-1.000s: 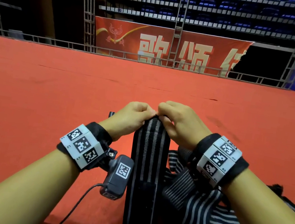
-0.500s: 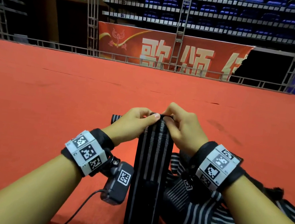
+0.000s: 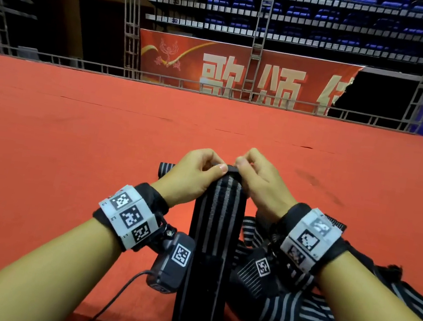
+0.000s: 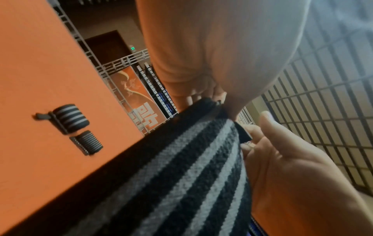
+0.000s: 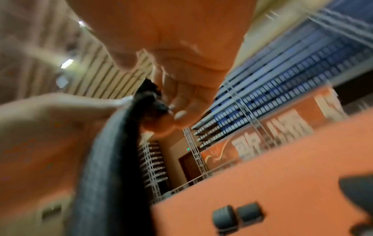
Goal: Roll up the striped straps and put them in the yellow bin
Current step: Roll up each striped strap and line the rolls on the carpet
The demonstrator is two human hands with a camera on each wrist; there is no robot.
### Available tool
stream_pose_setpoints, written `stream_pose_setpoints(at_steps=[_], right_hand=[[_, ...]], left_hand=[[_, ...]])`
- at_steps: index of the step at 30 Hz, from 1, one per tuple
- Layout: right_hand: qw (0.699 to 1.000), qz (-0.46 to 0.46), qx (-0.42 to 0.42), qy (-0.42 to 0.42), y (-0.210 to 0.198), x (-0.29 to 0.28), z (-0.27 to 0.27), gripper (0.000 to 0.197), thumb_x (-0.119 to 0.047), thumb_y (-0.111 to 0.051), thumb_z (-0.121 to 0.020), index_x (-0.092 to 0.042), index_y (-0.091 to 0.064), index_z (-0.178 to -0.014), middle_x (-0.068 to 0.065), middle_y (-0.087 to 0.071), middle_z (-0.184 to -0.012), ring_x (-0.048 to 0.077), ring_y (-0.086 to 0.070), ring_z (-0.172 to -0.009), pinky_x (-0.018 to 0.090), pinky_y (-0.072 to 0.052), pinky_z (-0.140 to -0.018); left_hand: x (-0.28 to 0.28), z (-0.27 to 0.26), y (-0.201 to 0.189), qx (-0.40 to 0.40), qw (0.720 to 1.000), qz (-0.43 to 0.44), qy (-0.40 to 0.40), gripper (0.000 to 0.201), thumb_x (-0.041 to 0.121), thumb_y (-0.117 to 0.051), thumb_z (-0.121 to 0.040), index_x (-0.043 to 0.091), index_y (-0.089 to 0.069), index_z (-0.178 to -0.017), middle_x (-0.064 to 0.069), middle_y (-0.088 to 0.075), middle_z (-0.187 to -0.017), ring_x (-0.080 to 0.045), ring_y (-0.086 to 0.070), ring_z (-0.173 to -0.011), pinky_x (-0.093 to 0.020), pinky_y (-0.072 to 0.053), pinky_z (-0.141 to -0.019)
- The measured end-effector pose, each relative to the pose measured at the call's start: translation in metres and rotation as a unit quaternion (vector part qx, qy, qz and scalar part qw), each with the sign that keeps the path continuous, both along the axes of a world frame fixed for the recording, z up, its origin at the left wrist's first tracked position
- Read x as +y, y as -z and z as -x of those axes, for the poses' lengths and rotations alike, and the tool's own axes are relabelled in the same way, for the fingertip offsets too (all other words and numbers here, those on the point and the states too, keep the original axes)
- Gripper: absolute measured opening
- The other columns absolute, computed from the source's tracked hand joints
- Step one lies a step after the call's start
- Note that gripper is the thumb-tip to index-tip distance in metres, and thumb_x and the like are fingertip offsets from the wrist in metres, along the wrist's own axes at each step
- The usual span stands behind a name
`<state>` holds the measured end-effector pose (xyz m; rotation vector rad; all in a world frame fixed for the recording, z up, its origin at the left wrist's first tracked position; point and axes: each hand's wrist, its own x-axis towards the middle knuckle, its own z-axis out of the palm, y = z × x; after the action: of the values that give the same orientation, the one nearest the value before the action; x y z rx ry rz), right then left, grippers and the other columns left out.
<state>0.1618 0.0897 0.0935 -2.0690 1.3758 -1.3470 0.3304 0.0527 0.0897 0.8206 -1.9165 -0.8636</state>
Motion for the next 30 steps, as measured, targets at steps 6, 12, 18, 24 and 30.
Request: stream_pose_setpoints(at_steps=[6,12,18,24,30], right_hand=[[0.995,-0.035,-0.064,-0.067,-0.002,-0.006,0.004,0.005,-0.011,-0.055,-0.092,-0.013,-0.057,-0.088,0.007,-0.064,-0.077,0.012,-0.058,-0.064,0.028,-0.046,-0.060],[0.981,0.147,0.126,0.020,0.004,-0.003,0.003,0.011,-0.017,-0.050,-0.091,-0.013,-0.055,-0.100,-0.003,-0.062,-0.079,0.011,-0.054,-0.068,0.028,-0.042,-0.066],[0.937,0.230,0.262,0.023,0.010,-0.004,0.003,0.010,-0.014,-0.044,-0.092,-0.005,-0.046,-0.089,0.007,-0.053,-0.074,0.031,-0.048,-0.065,0.038,-0.036,-0.058],[0.991,0.057,0.117,0.021,0.010,-0.001,0.006,0.016,-0.024,-0.052,-0.097,-0.013,-0.043,-0.103,-0.001,-0.058,-0.074,0.015,-0.053,-0.060,0.028,-0.041,-0.057],[0.972,-0.178,-0.117,-0.100,0.007,-0.004,0.004,0.019,-0.023,-0.044,-0.102,-0.016,-0.049,-0.085,0.004,-0.050,-0.068,0.015,-0.048,-0.055,0.025,-0.040,-0.047]], left_hand=[[0.003,0.001,0.006,0.016,0.999,0.036,-0.009,0.021,0.035,-0.058,-0.095,0.015,-0.062,-0.095,-0.007,-0.070,-0.084,-0.012,-0.063,-0.073,-0.032,-0.049,-0.067],[0.003,0.001,0.008,0.052,0.994,-0.089,0.047,0.016,0.030,-0.052,-0.101,0.017,-0.058,-0.092,0.008,-0.064,-0.068,-0.006,-0.058,-0.057,-0.022,-0.045,-0.055],[0.004,0.005,0.009,0.079,0.988,-0.123,0.057,0.020,0.028,-0.053,-0.101,0.018,-0.055,-0.084,0.004,-0.063,-0.066,-0.008,-0.055,-0.054,-0.022,-0.042,-0.051],[0.004,0.003,0.011,0.076,0.990,-0.085,0.077,0.006,0.016,-0.055,-0.100,0.011,-0.055,-0.096,-0.023,-0.068,-0.085,-0.026,-0.063,-0.075,-0.037,-0.050,-0.068],[0.008,0.003,0.016,0.036,0.997,0.001,0.069,0.002,0.027,-0.056,-0.094,0.027,-0.056,-0.092,-0.026,-0.068,-0.087,-0.023,-0.060,-0.070,-0.044,-0.050,-0.063]])
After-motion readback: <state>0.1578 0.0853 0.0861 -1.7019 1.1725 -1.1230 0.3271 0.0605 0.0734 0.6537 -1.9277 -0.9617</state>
